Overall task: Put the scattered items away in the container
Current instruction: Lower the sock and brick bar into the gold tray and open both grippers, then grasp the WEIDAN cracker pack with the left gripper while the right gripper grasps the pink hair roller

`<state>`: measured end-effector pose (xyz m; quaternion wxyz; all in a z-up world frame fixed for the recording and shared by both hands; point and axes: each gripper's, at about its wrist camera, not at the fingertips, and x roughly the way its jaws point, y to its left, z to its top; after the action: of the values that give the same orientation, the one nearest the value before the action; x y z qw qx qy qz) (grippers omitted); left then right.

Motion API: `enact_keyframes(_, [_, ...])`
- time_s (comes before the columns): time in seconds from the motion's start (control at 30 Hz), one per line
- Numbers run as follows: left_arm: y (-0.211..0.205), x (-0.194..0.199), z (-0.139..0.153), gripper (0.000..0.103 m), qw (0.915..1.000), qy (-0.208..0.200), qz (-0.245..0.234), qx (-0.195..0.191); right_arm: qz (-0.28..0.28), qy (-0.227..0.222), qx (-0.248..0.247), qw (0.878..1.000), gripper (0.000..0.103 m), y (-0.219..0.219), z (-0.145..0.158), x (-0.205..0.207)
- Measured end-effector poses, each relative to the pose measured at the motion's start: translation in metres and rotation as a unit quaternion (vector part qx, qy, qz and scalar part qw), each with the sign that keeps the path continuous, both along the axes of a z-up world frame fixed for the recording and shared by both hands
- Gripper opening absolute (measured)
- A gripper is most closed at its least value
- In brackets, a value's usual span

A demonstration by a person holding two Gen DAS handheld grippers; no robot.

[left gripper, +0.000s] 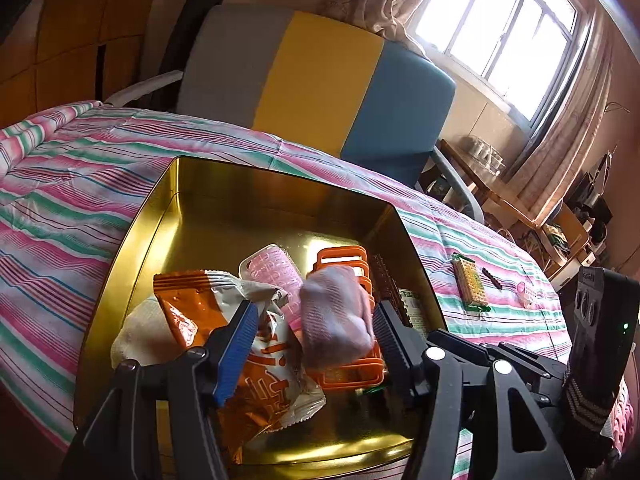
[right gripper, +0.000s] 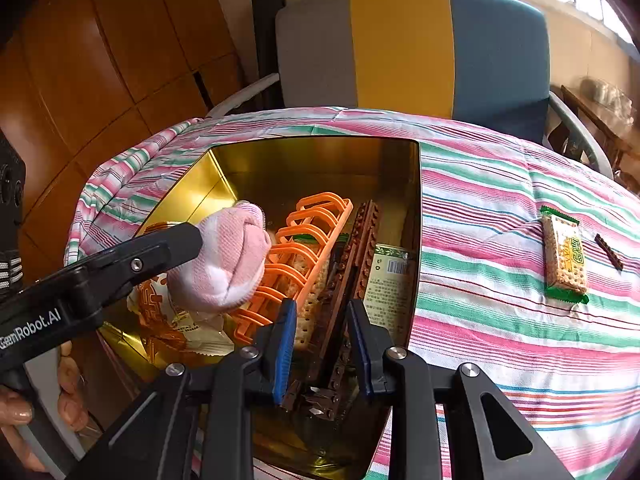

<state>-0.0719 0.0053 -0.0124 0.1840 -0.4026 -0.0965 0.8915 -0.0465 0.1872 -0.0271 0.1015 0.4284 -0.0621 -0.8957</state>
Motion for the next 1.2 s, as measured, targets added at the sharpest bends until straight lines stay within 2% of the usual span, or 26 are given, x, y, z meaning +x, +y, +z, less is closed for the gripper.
enact_keyframes(0.27, [0.016, 0.021, 0.006, 0.062, 0.9994, 0.018, -0.012, -0.026, -0.034, 0.012, -0.030, 0.999, 0.028, 0.029, 0.006, 0.018])
enact_keyframes(0.33, [0.025, 0.027, 0.007, 0.062, 0.9992, 0.018, -0.025, -0.023, -0.049, 0.015, -0.037, 0.998, 0.030, 0.042, 0.009, 0.024])
enact_keyframes(0.4, [0.036, 0.031, 0.009, 0.062, 0.9987, 0.018, -0.043, -0.022, -0.069, 0.018, -0.042, 0.997, 0.036, 0.057, 0.010, 0.031])
enact_keyframes(0.53, [0.065, 0.036, 0.015, 0.063, 0.9961, 0.019, -0.084, -0.021, -0.118, 0.015, -0.051, 0.992, 0.037, 0.098, 0.006, 0.044])
enact_keyframes(0.9, [0.182, 0.030, 0.025, 0.068, 0.9813, 0.003, -0.186, -0.050, -0.271, -0.014, -0.068, 0.960, 0.041, 0.225, -0.026, 0.100])
enact_keyframes(1.03, [0.233, 0.016, 0.016, 0.068, 0.9739, -0.014, -0.209, -0.087, -0.310, -0.013, -0.070, 0.948, 0.045, 0.264, -0.032, 0.114])
enact_keyframes(1.2, [0.282, -0.007, 0.002, 0.068, 0.9684, -0.023, -0.212, -0.129, -0.346, -0.005, -0.070, 0.936, 0.046, 0.313, -0.032, 0.116])
